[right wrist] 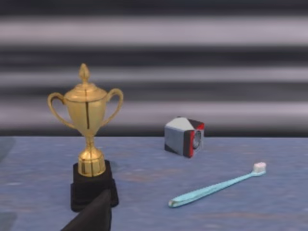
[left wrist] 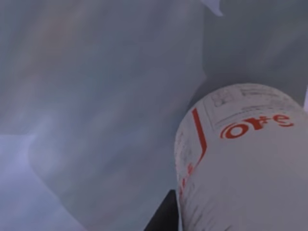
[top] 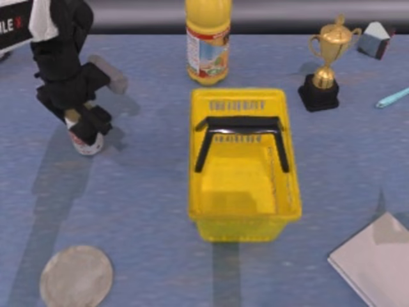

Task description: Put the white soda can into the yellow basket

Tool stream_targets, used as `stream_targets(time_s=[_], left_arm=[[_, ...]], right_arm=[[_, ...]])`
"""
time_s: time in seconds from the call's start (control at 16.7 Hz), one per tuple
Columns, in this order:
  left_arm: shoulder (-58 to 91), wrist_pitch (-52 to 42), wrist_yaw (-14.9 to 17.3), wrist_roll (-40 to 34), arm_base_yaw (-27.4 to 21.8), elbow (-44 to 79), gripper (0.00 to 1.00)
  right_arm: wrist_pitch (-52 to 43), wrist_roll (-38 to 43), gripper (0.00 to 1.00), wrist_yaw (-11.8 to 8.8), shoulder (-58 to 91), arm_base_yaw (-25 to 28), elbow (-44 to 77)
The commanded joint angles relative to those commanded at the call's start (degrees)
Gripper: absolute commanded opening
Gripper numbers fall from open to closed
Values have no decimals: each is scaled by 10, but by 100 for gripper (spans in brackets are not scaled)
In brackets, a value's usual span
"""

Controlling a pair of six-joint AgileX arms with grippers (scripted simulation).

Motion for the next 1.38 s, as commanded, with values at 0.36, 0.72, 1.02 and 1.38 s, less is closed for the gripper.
stream_targets(time_s=[0.36, 0.72, 1.02, 1.38], left_arm=[[-6, 61, 47, -17, -8, -16, 0], [-21, 323, 228, -103, -30, -81, 0], [-45, 617, 425, -205, -52, -165, 0], [-92, 925, 636, -312, -75, -260, 0]], right_arm=[[0, 0, 100, 0, 0, 0, 0], [0, 0, 100, 0, 0, 0, 0], [0, 0, 100, 0, 0, 0, 0], [0, 0, 100, 0, 0, 0, 0]])
